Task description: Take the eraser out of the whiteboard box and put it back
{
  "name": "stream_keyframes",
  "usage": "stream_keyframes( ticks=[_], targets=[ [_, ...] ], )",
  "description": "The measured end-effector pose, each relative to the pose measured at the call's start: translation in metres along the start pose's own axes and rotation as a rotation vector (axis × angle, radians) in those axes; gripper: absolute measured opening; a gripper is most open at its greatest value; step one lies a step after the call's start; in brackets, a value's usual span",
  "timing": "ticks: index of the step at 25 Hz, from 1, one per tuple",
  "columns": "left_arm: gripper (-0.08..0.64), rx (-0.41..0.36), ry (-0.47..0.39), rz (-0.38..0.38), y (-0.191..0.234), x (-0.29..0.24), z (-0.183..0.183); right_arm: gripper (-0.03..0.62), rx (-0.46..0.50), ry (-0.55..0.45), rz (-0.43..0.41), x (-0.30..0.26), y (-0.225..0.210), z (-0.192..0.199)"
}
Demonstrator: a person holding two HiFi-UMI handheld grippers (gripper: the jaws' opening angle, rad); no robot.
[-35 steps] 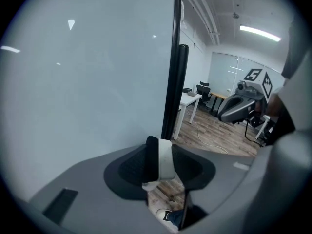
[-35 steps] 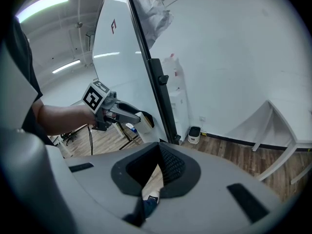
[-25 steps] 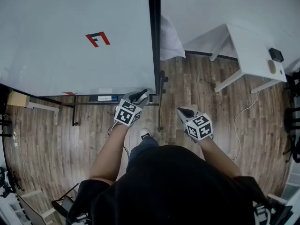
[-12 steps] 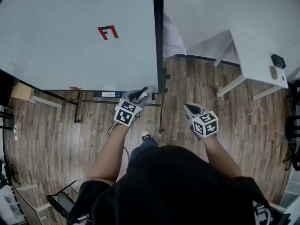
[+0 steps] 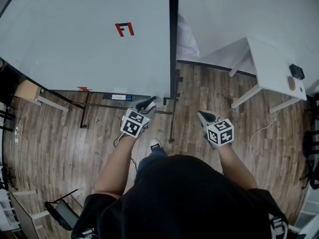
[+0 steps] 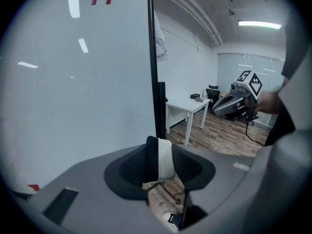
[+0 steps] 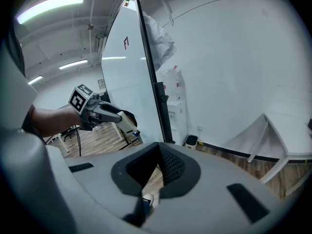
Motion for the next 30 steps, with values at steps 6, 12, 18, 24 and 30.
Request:
stream_keyframes(
  ticks=[6, 12, 18, 24, 30],
  targets=[
    [0.163, 0.005, 0.009, -0.026, -0.009, 0.017, 0.011, -0.006, 0.028, -0.004, -0.019, 0.006, 0.009, -0.001],
    [0.162, 0.009, 0.022, -0.047, -0.018, 0.032, 0.025, -0.006, 0.049, 0.005, -0.034, 0.013, 0.015, 0.003],
    [0.163, 0.010, 0.032, -0.056, -0.031, 0.044, 0.031, -0.006, 0.059, 0.017, -0.053, 0.016, 0.020, 0.007],
    [0.163, 0.021, 0.048, -0.070, -0.036, 0.053, 0.041, -0.006, 0.074, 0.027, -0.069, 0.019, 0.025, 0.011],
    [0.163, 0.038, 0.040, -0.087, -0.041, 0.060, 0.042, -0.006, 0.076, 0.035, -0.073, 0.025, 0.026, 0.018]
  ],
)
Point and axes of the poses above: the fingertips, and each gripper's own axes: x backward along the fingers, y to its left, z out of its underside, the point moved 1 cm from there along x, backward along the fingers, and after that the axes turned 7 degrees about -x, right-handed, at the moved point
